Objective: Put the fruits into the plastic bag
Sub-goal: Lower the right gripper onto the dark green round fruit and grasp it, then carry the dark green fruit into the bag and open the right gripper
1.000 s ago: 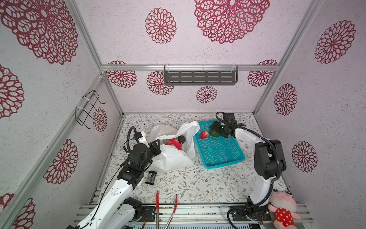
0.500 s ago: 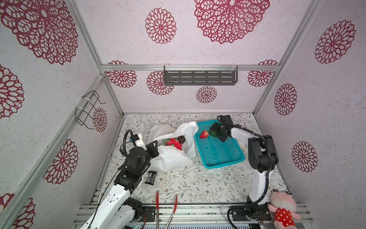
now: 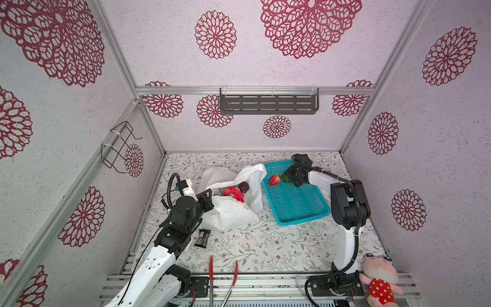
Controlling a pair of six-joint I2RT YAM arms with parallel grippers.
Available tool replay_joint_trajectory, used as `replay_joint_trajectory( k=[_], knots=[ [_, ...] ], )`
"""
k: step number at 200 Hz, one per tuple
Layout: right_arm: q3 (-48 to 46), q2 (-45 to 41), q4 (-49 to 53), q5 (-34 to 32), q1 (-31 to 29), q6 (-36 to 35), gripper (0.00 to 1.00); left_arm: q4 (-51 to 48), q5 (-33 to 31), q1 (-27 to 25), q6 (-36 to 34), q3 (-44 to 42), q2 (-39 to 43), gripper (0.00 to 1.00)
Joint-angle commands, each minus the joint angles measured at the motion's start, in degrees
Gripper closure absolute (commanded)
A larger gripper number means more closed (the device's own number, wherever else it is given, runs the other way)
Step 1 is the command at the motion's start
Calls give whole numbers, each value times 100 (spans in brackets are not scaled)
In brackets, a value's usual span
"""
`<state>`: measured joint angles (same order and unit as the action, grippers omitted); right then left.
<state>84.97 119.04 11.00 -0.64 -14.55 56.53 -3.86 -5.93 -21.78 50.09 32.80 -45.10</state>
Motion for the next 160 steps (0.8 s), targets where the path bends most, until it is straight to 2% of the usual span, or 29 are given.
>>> replay_joint_trajectory(
  k=[1, 37, 61, 84, 111, 130, 160],
  knots=[
    [-54, -10, 234, -87, -86, 35, 58, 39, -89, -31, -69, 16, -16, 100],
    [-120, -349, 228, -142, -145, -357, 67, 41, -59, -36, -82, 67, -100, 100],
    [-233, -789, 288, -85, -145, -749, 67, 43, 5, -37, -54, 104, -125, 100],
    [-507, -1431, 312, 254, -145, -1263, 68, 76, 17, -34, -34, 104, -122, 100],
    [-1178, -2332, 110, 1300, -148, -1917, 68, 70, 57, -30, -52, 148, -135, 100],
    [-1860, -2972, -344, 2260, -209, -2013, 68, 83, 61, -35, -77, 157, -140, 100],
    [-2567, -3307, -1326, 3497, -838, -2033, 67, 144, 100, -30, -150, 182, -208, 100]
  ],
)
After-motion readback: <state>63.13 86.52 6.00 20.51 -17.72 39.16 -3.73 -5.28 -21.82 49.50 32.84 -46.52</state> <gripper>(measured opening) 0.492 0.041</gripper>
